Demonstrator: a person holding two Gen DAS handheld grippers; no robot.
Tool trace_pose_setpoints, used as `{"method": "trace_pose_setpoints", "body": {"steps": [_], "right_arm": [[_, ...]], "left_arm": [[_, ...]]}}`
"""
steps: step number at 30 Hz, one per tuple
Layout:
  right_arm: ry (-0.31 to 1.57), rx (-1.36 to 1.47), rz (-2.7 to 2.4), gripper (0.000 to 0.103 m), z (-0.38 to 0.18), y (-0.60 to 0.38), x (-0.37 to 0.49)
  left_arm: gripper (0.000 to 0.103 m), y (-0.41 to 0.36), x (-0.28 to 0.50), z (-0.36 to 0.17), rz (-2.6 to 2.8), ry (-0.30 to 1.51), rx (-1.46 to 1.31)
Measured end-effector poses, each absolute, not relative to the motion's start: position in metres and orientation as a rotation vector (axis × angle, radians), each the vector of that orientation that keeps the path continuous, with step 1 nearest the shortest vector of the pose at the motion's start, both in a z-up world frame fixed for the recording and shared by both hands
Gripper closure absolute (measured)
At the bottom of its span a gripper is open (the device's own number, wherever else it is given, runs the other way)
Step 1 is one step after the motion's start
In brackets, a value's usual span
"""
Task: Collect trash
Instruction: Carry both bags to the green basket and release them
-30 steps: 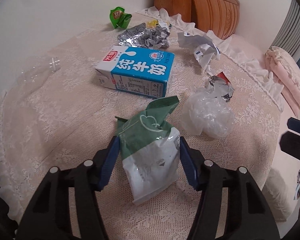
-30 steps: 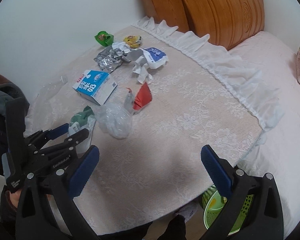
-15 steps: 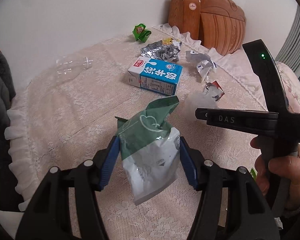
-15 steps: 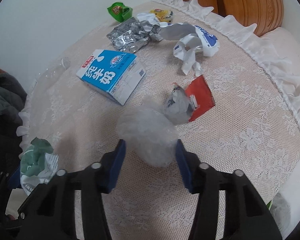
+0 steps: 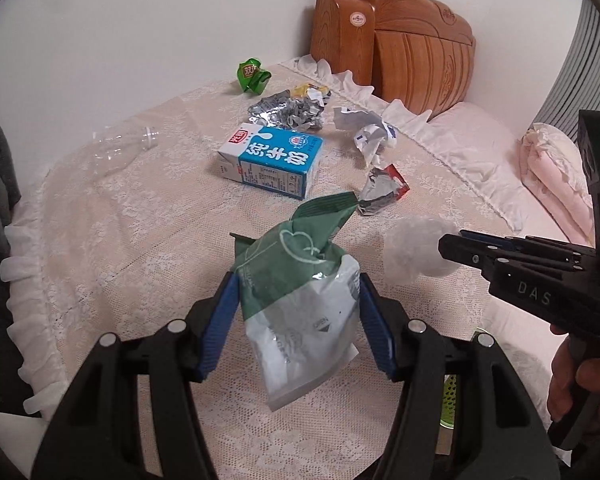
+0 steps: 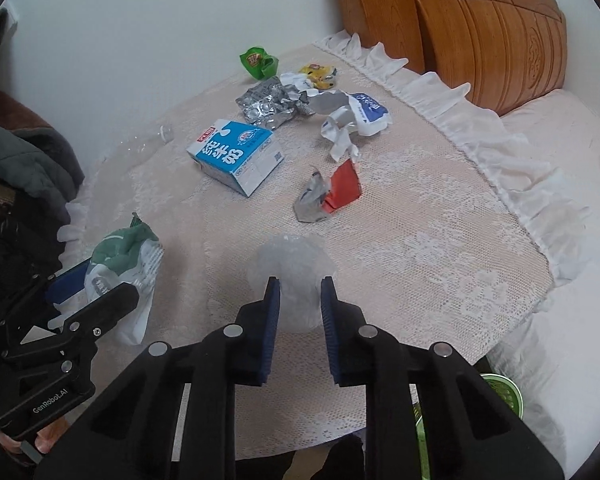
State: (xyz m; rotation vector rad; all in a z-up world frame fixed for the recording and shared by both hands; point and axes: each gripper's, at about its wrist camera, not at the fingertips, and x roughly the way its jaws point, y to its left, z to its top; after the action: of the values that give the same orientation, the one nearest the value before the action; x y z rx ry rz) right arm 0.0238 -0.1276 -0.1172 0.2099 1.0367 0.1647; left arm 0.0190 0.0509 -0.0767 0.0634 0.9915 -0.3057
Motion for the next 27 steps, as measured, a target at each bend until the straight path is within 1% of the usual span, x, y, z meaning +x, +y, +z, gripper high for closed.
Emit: {"method": "trace_pose_setpoints", "body": {"steps": [6,8,14,18,21,23,26,27], "right_arm": [[1.068,0.249,0.168,0.082,-0.131,-0.14,0.02],[1.07,0.253,0.172,0.086,-0.132,-0.141,0.017],[1.024,0.264,0.155,0.087,-0.114,-0.164,-0.013],[0.991,0.27,0.068,0.087,-0.102,-0.204,-0.058],[1.003,0.279,-0.035,0.087,-0.108,-0.244,-0.098],[1.029,0.299,-0.106,0.087,-0.12,-0.27,-0.122],[1.101,0.36,-0.201,0.087,-0.158,-0.31,-0.152],[1.124,0.379,-0.214,0.085,-0.17,-0.319,-0.158]], "left_arm": [[0.045,0.042,0.013,-0.078,-0.318,0.994,0.069],[0.045,0.042,0.01,-0.078,-0.317,0.997,0.065],[0.045,0.019,0.004,-0.07,-0.392,0.989,0.11],[0.045,-0.03,-0.006,-0.066,-0.522,0.974,0.185],[0.045,-0.078,-0.019,-0.066,-0.658,0.985,0.233],[0.045,-0.113,-0.03,-0.067,-0.744,0.983,0.279],[0.045,-0.16,-0.049,-0.069,-0.844,0.971,0.35],[0.045,-0.174,-0.055,-0.071,-0.873,0.972,0.367]]}}
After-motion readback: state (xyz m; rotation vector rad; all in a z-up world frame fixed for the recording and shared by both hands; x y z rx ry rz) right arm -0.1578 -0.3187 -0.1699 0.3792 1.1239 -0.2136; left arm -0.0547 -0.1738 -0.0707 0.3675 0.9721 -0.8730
